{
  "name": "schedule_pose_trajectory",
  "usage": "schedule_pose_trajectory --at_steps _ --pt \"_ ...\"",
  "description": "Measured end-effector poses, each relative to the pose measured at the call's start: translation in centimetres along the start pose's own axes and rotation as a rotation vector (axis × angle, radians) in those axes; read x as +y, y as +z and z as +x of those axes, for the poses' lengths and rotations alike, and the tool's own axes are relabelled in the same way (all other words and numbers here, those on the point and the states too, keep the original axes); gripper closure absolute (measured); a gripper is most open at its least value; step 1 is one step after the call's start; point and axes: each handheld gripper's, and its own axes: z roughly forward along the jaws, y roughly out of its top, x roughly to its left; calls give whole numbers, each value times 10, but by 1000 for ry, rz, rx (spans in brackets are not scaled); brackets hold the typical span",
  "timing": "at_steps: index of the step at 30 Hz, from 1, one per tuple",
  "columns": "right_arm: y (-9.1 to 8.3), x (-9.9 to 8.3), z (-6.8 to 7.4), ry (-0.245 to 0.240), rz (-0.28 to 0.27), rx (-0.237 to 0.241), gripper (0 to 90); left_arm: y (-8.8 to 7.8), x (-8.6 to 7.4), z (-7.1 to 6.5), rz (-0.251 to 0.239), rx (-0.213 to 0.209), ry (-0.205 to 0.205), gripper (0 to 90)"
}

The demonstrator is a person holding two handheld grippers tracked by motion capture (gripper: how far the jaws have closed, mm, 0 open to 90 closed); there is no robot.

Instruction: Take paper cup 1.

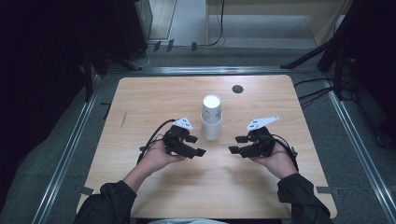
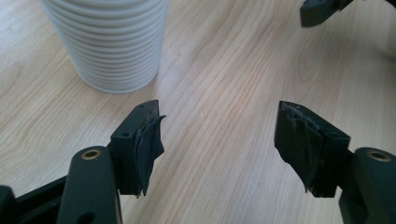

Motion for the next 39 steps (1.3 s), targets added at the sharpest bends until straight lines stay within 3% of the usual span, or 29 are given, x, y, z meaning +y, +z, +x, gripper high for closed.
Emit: schedule_pose_trajectory --at_steps 4,9,14,21,39 --pt "1 3 0 12 17 10 467 -2 -2 0 7 0 11 331" --pt "4 2 3 -42 50 22 458 -7 -4 2 -4 7 4 331" --pt "3 6 0 -23 55 62 468 -9 -5 3 0 10 7 330" --pt "-4 6 1 -56 72 37 438 -8 -6 -1 10 14 28 330" --pt "-15 20 -1 -81 77 24 412 -13 -7 -4 0 18 12 330"
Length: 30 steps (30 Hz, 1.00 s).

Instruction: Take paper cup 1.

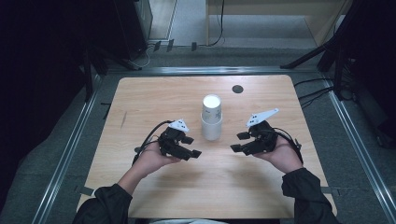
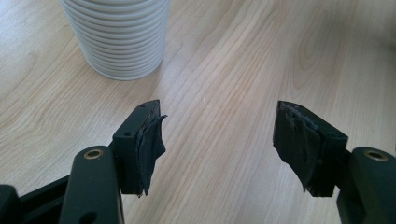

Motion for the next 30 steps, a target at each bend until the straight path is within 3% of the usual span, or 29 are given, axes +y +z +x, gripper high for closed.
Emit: schedule_pose_trajectory --at_steps 22,30 --pt "-7 32 -5 -71 17 -7 380 -16 -14 -7 -35 -31 -37 321" --pt "-5 45 -12 -88 39 -9 380 -22 -20 -10 -36 -9 -57 316"
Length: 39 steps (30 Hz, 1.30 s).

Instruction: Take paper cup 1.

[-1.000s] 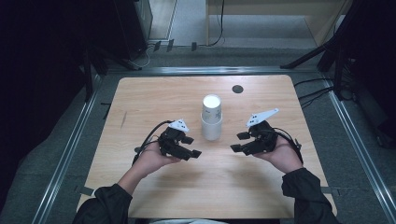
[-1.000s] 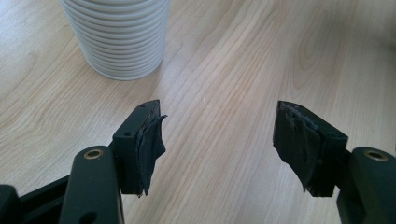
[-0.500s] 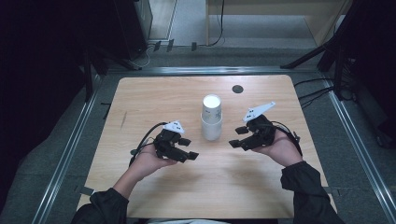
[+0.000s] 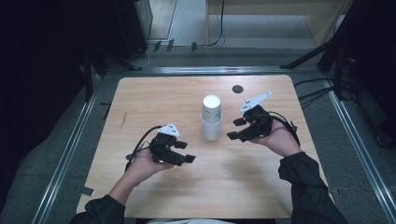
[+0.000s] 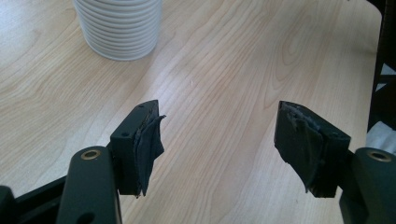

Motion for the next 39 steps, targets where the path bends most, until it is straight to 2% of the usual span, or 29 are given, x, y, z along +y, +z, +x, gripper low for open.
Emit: schedule_pose_trajectory --at_steps 4,7,14,18,22,29,31,33,36,39 --pt "-4 9 -8 -9 -1 -15 374 -1 -2 -1 -3 1 -9 313" --pt "-5 17 -15 0 5 -3 365 -2 -4 -1 -1 0 -16 310" --pt "-1 38 -23 -29 55 5 333 -2 -4 0 -5 -10 -25 309" --pt "-2 48 -25 -38 59 -2 286 -4 -3 -1 -12 -13 -26 309" --pt "-1 57 -30 -15 74 14 277 -7 -2 0 -21 -22 -41 307" --pt "5 74 -29 -57 114 11 234 -9 -3 3 -23 -17 -52 304" --pt "9 79 -29 -60 124 4 196 -10 -3 4 -22 -25 -55 301" --pt "11 84 -28 -50 137 7 191 -10 -3 3 -23 -29 -54 299" --pt "16 92 -26 -65 157 10 195 -10 -3 3 -28 -35 -47 295" --pt "21 100 -24 -80 183 16 206 -12 -2 1 -50 -61 -32 284"
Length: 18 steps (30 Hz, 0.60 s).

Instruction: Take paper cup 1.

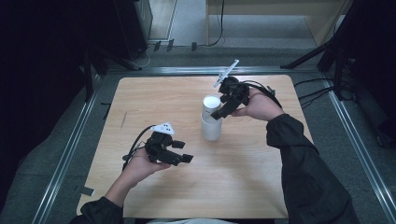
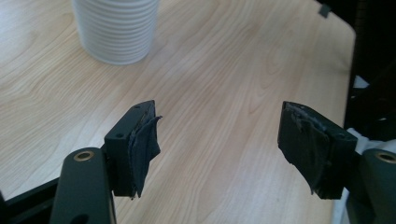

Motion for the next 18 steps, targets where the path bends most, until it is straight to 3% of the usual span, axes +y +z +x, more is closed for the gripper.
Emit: schedule_pose_trajectory --at_steps 4,14,18 --pt "4 11 0 -13 26 2 217 0 1 -2 9 -12 22 277" --pt "9 34 5 -19 101 -38 284 -2 0 0 3 -21 13 273" --pt "8 38 4 0 116 -40 325 -2 0 1 9 -18 10 271"
